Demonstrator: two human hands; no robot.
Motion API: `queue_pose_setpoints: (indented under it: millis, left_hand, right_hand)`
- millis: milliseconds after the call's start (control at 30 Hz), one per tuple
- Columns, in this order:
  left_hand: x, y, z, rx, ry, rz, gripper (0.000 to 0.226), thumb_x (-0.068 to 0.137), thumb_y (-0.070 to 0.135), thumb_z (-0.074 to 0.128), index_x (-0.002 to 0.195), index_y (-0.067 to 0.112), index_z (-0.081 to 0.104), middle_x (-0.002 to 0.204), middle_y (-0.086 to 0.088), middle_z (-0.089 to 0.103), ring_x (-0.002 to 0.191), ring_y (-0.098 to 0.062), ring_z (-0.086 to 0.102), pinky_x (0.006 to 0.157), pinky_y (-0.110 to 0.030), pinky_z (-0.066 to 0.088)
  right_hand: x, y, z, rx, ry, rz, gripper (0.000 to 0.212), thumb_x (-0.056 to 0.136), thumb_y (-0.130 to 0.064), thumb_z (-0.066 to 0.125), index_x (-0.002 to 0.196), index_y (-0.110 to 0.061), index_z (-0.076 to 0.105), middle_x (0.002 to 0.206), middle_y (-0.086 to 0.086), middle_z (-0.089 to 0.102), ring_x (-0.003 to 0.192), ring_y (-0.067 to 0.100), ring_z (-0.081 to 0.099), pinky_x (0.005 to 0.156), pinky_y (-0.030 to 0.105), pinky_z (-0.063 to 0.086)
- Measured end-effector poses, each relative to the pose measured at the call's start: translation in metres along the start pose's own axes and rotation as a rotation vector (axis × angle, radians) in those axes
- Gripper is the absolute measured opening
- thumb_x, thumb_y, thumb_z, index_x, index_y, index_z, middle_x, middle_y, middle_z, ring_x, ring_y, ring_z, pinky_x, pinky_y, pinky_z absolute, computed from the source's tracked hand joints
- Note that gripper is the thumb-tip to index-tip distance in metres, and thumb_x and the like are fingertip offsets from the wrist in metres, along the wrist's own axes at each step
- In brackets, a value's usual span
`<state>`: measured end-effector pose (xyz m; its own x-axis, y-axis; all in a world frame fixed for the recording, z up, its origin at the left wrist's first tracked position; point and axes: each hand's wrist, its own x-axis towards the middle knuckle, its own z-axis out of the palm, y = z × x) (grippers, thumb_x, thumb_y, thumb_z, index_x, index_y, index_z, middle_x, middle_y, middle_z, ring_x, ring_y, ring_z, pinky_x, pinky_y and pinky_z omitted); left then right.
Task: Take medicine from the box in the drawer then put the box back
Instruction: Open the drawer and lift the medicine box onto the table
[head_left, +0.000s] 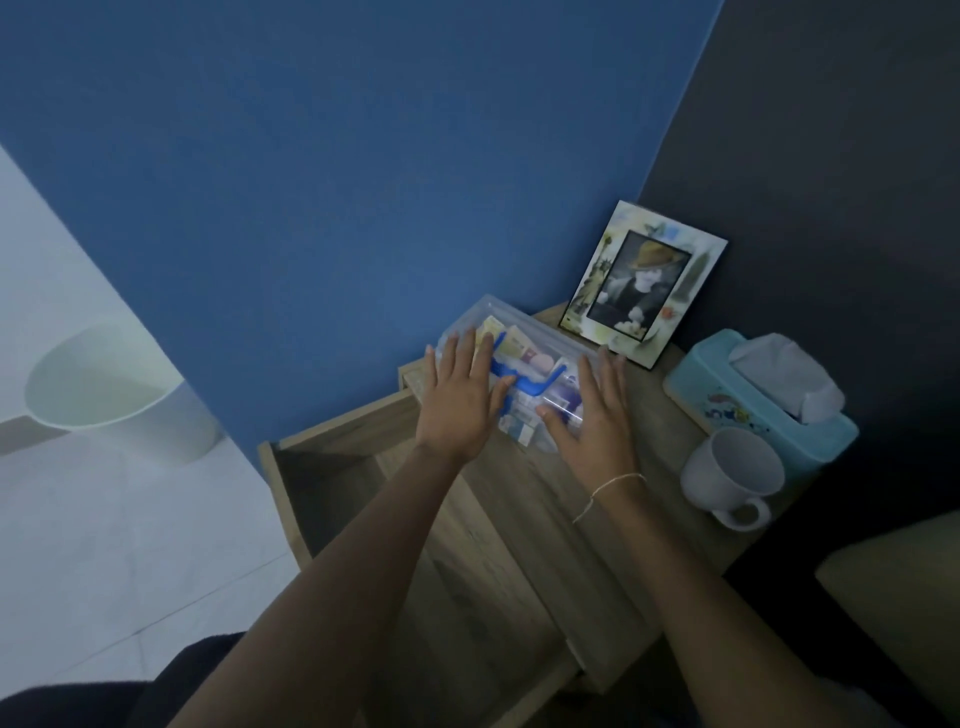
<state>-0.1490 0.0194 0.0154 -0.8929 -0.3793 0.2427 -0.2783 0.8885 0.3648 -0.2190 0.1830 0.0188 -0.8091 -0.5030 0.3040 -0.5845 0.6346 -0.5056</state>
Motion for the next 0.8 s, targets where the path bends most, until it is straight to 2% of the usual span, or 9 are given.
queue_pose_setpoints:
  millis: [100, 200, 333, 500, 633, 700, 800]
  left_hand:
    - [-0.025, -0.004, -0.003, -0.060, 0.010, -0.034, 0.058, 0.099, 0.046, 0.030, 0.148, 0.017, 0.023, 0.157, -0.010, 0.025, 0.146, -0.028, 0.020, 0.120, -0.052, 0.012]
    - [-0.043, -0.012, 0.000, -0.139, 0.016, -0.077, 0.051, 0.098, 0.037, 0.039, 0.143, 0.013, 0.035, 0.149, -0.013, 0.038, 0.137, -0.029, 0.035, 0.114, -0.046, 0.030]
    - [-0.043, -0.007, 0.006, -0.465, -0.020, -0.294, 0.039, 0.097, 0.028, 0.046, 0.133, 0.014, 0.046, 0.136, -0.011, 0.052, 0.121, -0.025, 0.052, 0.098, -0.035, 0.043]
    - [-0.021, 0.015, 0.011, -0.773, -0.067, -0.499, 0.042, 0.095, 0.047, 0.045, 0.120, 0.013, 0.052, 0.122, -0.005, 0.061, 0.102, -0.019, 0.059, 0.081, -0.031, 0.048]
    - [-0.012, 0.021, 0.017, -0.937, -0.099, -0.634, 0.034, 0.093, 0.048, 0.048, 0.108, 0.017, 0.048, 0.106, 0.000, 0.060, 0.087, -0.011, 0.056, 0.064, -0.021, 0.044]
    - [-0.012, 0.018, 0.018, -0.976, -0.099, -0.660, 0.036, 0.092, 0.047, 0.051, 0.109, 0.015, 0.050, 0.105, 0.001, 0.058, 0.090, -0.013, 0.056, 0.066, -0.021, 0.046]
    - [-0.009, 0.016, 0.019, -1.030, -0.124, -0.718, 0.037, 0.090, 0.045, 0.055, 0.109, 0.014, 0.052, 0.110, -0.005, 0.060, 0.100, -0.021, 0.059, 0.082, -0.033, 0.052]
  right_hand:
    - [-0.024, -0.003, 0.001, 0.093, 0.062, 0.104, 0.078, 0.088, -0.036, 0.063, 0.149, -0.012, 0.020, 0.160, 0.014, 0.008, 0.148, 0.027, 0.000, 0.116, 0.041, 0.019]
    - [-0.044, 0.000, 0.007, 0.168, 0.048, 0.152, 0.078, 0.087, -0.035, 0.063, 0.150, -0.022, 0.019, 0.161, 0.011, 0.006, 0.148, 0.026, 0.005, 0.115, 0.044, 0.027]
    - [-0.044, 0.002, 0.008, 0.169, 0.068, 0.105, 0.069, 0.088, -0.029, 0.063, 0.147, -0.029, 0.028, 0.161, 0.010, 0.008, 0.146, 0.027, 0.014, 0.111, 0.044, 0.035]
    - [-0.032, 0.011, 0.009, 0.180, 0.043, 0.087, 0.061, 0.089, -0.027, 0.061, 0.144, -0.031, 0.033, 0.161, 0.004, 0.007, 0.145, 0.022, 0.016, 0.108, 0.042, 0.039]
    - [-0.032, 0.018, 0.013, 0.217, 0.056, 0.078, 0.058, 0.090, -0.025, 0.058, 0.142, -0.034, 0.033, 0.161, -0.002, 0.008, 0.143, 0.012, 0.012, 0.106, 0.041, 0.042]
    - [-0.032, 0.019, 0.015, 0.215, 0.069, 0.071, 0.058, 0.090, -0.024, 0.059, 0.141, -0.033, 0.034, 0.161, -0.001, 0.009, 0.143, 0.011, 0.011, 0.106, 0.037, 0.040]
    - [-0.032, 0.019, 0.016, 0.212, 0.079, 0.069, 0.057, 0.089, -0.023, 0.061, 0.140, -0.029, 0.037, 0.160, 0.001, 0.011, 0.143, 0.009, 0.009, 0.107, 0.033, 0.036]
